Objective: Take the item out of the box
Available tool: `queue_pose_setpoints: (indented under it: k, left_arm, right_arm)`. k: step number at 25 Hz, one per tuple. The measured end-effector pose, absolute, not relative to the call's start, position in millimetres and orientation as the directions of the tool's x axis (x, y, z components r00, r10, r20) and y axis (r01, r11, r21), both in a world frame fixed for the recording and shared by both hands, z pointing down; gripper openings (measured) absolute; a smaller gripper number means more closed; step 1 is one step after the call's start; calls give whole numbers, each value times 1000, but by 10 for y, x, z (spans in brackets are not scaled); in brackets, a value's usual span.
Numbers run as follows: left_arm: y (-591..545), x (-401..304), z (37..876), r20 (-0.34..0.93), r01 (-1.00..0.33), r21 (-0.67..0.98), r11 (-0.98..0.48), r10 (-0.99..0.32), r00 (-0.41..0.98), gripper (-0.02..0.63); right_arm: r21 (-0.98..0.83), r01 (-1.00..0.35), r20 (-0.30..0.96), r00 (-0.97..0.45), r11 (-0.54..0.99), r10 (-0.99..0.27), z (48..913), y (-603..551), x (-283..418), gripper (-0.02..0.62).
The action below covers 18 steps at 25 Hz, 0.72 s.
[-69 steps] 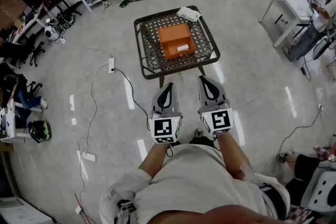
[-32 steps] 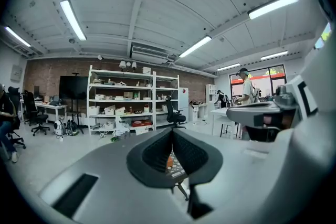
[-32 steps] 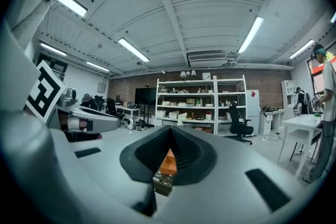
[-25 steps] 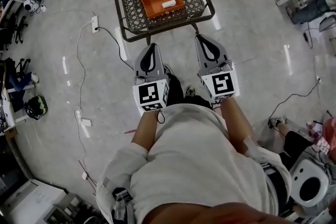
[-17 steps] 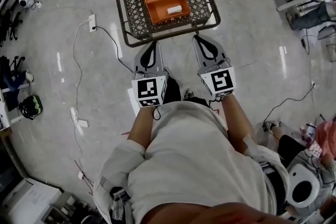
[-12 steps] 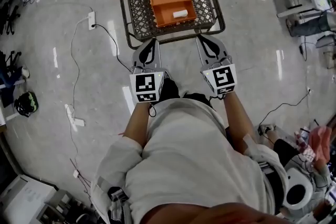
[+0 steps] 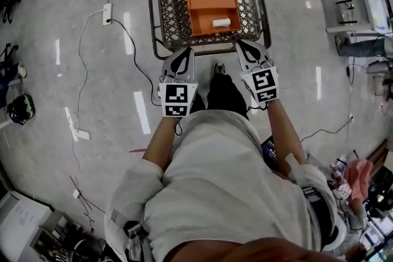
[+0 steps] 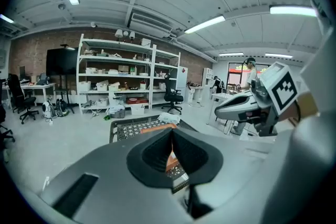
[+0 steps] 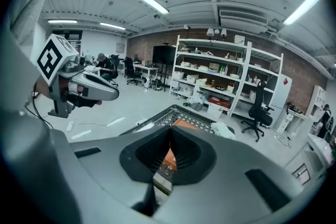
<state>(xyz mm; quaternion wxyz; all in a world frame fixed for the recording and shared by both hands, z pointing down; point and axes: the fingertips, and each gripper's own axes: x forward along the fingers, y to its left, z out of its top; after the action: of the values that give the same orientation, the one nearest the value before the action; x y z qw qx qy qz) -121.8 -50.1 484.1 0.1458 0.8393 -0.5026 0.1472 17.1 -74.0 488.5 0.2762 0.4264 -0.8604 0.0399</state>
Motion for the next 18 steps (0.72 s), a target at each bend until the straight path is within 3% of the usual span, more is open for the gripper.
queue_pose_setpoints:
  k: [8, 18]
  left_arm:
    - [-945, -1292, 5239, 472, -936, 109, -334, -811, 345, 11]
    - [-1103, -1183, 5600, 599, -979, 123, -164, -774, 205, 11]
  right_arm:
    - [164, -615, 634, -533, 771, -560, 5427, -1287, 161, 3]
    - [182, -283, 781, -540, 942, -313, 6191, -1709, 226, 4]
